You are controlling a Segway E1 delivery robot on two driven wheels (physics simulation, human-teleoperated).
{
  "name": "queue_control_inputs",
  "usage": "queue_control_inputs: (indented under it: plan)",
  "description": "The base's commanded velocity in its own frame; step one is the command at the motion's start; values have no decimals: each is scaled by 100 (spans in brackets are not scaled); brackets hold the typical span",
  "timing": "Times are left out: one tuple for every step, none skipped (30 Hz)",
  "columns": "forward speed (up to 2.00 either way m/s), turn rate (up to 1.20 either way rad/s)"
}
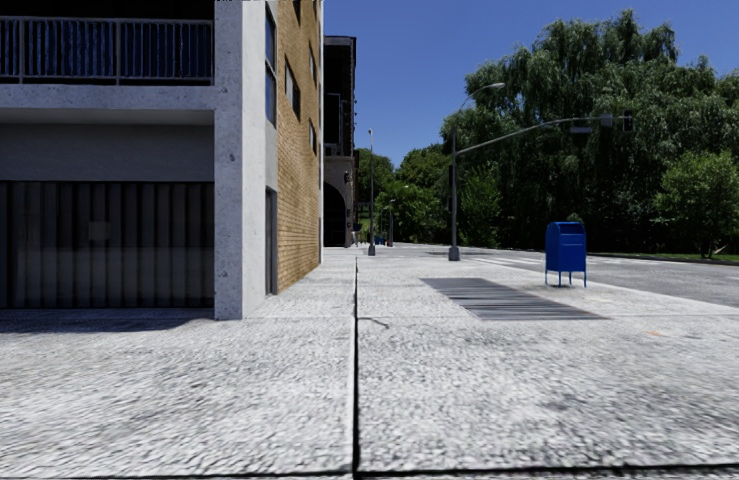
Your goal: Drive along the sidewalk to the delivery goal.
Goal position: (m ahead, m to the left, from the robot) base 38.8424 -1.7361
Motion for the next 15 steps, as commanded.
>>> queue_control_inputs:
  plan:
    - [200, 0]
    - [200, 0]
    - [200, 0]
    - [200, 0]
    - [200, 0]
    - [200, 0]
    - [200, 0]
    - [200, 0]
    - [200, 0]
    - [200, 0]
    - [200, 0]
    - [200, 0]
    - [200, 0]
    - [200, 0]
    - [200, 0]
